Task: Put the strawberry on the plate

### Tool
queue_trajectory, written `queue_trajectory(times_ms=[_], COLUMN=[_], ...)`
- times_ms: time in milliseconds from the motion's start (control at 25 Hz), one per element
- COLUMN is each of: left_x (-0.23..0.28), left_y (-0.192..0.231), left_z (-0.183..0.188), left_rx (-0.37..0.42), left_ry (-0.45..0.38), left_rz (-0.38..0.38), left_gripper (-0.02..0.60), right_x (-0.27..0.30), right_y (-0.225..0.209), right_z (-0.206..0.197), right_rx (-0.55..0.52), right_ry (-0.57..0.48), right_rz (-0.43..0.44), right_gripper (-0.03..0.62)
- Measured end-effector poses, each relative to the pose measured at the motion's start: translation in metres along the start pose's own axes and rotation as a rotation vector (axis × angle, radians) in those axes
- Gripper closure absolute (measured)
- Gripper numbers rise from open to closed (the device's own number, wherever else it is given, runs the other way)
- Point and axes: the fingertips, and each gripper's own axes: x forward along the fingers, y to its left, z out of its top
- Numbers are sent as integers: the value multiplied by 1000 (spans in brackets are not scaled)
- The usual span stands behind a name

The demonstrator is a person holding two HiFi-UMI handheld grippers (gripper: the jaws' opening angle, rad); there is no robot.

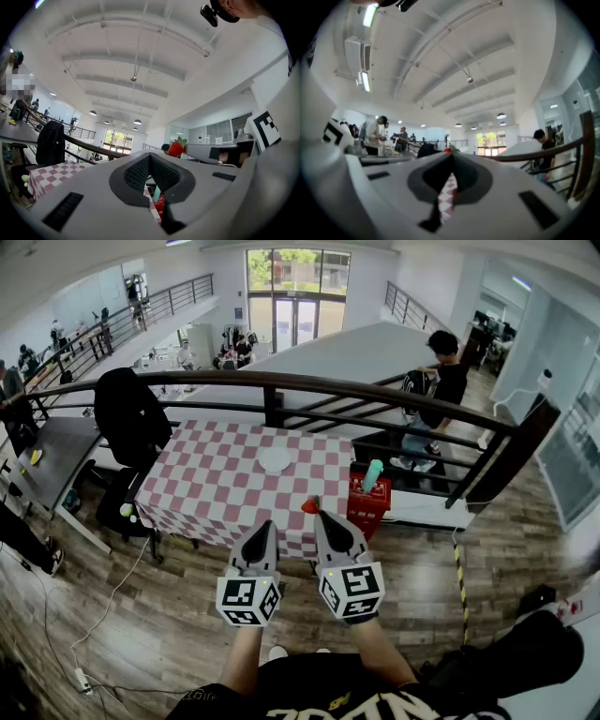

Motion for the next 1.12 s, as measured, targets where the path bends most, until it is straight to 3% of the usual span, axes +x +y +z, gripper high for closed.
queue_trajectory(times_ms=[600, 840, 1120], left_x=[-45, -58, -40], left_y=[70, 95, 106], left_z=[11, -1, -10], left_rx=[-60, -107, -108], left_ry=[-19, -5, 41], left_rz=[19, 44, 44], left_gripper=[573, 572, 573], right_x=[33, 38, 67], right_y=[79, 68, 87], right_z=[-8, -22, -27], right_rx=[-14, 27, 25], right_ry=[-9, 26, 40], right_rz=[46, -14, 43], right_gripper=[579, 579, 579])
